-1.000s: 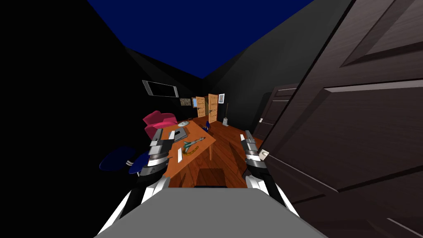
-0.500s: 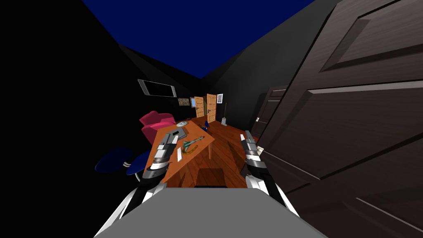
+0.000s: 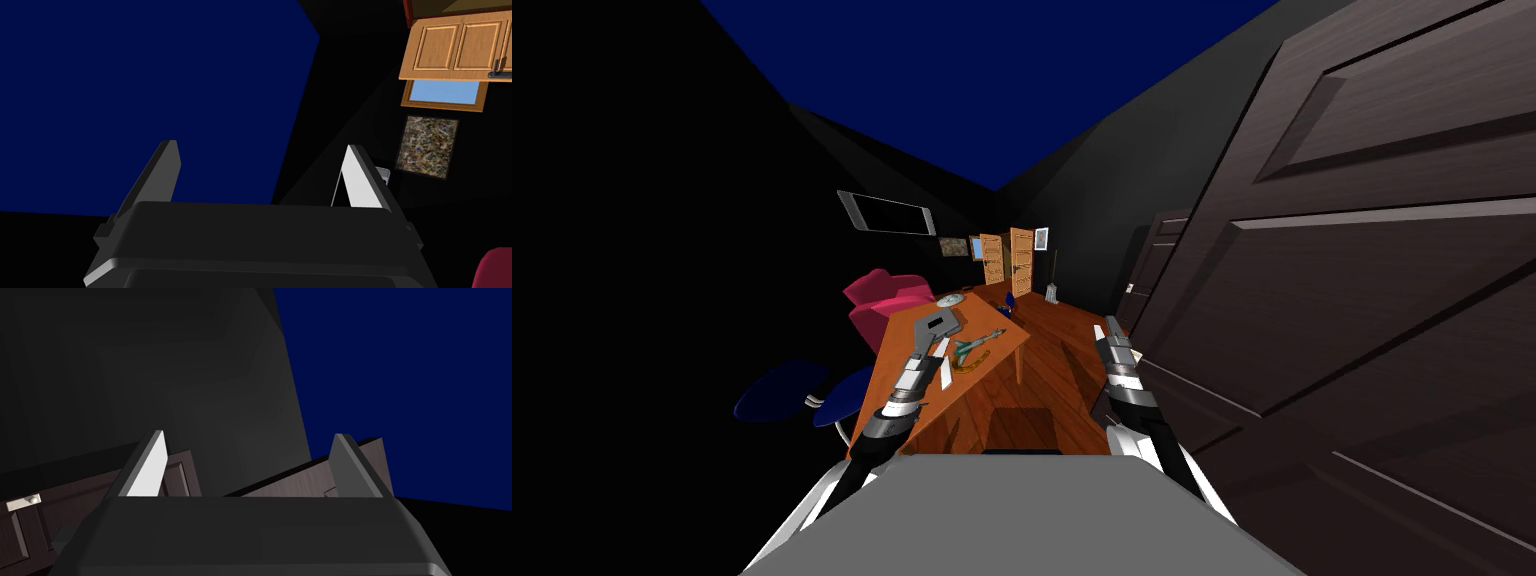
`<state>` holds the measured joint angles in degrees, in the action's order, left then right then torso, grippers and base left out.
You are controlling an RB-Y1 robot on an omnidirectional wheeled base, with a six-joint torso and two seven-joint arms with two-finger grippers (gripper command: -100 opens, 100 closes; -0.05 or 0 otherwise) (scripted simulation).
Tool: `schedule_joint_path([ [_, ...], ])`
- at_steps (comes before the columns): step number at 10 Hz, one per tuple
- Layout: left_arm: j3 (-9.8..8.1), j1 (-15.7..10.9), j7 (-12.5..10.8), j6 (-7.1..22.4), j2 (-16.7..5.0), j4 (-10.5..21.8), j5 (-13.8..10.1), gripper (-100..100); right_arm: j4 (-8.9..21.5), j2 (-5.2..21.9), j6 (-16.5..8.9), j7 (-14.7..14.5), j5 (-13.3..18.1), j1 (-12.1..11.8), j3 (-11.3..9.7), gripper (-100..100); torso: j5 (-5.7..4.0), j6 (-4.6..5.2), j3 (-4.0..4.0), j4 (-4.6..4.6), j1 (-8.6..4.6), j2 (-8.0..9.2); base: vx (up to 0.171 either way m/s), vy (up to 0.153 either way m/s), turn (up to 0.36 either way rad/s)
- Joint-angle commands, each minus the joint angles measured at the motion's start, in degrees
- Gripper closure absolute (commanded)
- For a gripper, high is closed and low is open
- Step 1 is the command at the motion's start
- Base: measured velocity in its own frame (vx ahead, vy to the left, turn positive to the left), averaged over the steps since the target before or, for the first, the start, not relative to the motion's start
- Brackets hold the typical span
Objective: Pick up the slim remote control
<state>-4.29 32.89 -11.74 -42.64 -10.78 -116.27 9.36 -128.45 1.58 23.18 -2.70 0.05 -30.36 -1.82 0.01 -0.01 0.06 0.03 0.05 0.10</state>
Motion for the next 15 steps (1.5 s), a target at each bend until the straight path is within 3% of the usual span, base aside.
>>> schedule_joint_path([
  [1, -0.61, -0.42, -1.53, -0.91, -2.26, 2.86, 1.86, -100, 0.00, 0.00, 0.00, 0.00, 0.00, 0.00, 0.00, 0, 0.00, 0.00, 0.00, 0.00, 0.00, 0.00, -0.028, 0.006, -0.063],
  [4, -0.96, -0.62, -2.74, -2.04, -4.07, 6.77, 3.71, -100, 0.00, 0.00, 0.00, 0.00, 0.00, 0.00, 0.00, 0, 0.00, 0.01, -0.01, 0.00, 0.02, -0.02, -0.023, 0.008, -0.054],
  [7, -1.68, -1.22, -5.30, -4.30, -7.70, 12.36, 7.70, -100, 0.00, 0.00, 0.00, 0.00, 0.00, 0.00, 0.00, 0, 0.00, 0.00, -0.02, 0.00, 0.02, -0.03, -0.023, 0.009, -0.072],
  [8, -1.68, -1.22, -5.30, -4.30, -7.70, 13.45, 7.70, -100, 0.00, 0.00, 0.00, 0.00, 0.00, 0.00, 0.00, 0, 0.00, 0.01, -0.02, -0.01, 0.02, -0.03, -0.019, 0.009, -0.041],
  [9, -2.03, -1.62, -6.62, -5.42, -9.47, 15.36, 9.83, -100, 0.00, 0.00, 0.00, 0.00, 0.00, 0.00, 0.00, 0, 0.00, 0.00, -0.02, -0.01, 0.02, -0.04, -0.021, 0.007, -0.104],
  [10, -2.03, -1.62, -6.62, -5.42, -9.47, 17.22, 9.83, -100, 0.00, 0.00, 0.00, 0.00, 0.00, 0.00, 0.00, 0, 0.00, 0.01, -0.02, -0.01, 0.02, -0.03, -0.015, 0.009, -0.036],
  [11, -2.35, -2.07, -7.96, -6.52, -11.19, 19.08, 12.05, -100, 0.00, 0.00, 0.00, 0.00, 0.00, 0.00, 0.00, 0, 0.00, -0.01, -0.03, -0.01, 0.02, -0.05, -0.012, 0.008, -0.074],
  [12, -2.35, -2.07, -7.96, -6.52, -11.19, 20.98, 12.05, -100, 0.00, 0.00, 0.00, 0.00, 0.00, 0.00, 0.00, 0, 0.00, 0.01, -0.04, -0.01, 0.03, -0.07, -0.009, 0.009, -0.056],
  [13, -2.62, -2.56, -9.32, -7.57, -12.85, 22.89, 14.33, -100, 0.00, 0.00, 0.00, 0.00, 0.00, 0.00, 0.00, 0, 0.00, -0.01, -0.04, -0.02, 0.01, -0.08, -0.008, 0.008, -0.095],
  [14, -2.62, -2.56, -9.32, -7.57, -12.85, 24.82, 14.33, -100, 0.00, 0.00, 0.00, 0.00, 0.00, 0.00, 0.00, 0, 0.00, 0.01, -0.05, -0.01, 0.02, -0.08, -0.005, 0.008, -0.049],
  [15, -2.84, -3.09, -10.68, -8.57, -14.46, 26.56, 16.69, -100, 0.00, 0.00, 0.00, 0.00, 0.00, -0.01, 0.00, 0, 0.00, -0.01, -0.05, -0.02, 0.02, -0.09, -0.002, 0.008, -0.086],
])
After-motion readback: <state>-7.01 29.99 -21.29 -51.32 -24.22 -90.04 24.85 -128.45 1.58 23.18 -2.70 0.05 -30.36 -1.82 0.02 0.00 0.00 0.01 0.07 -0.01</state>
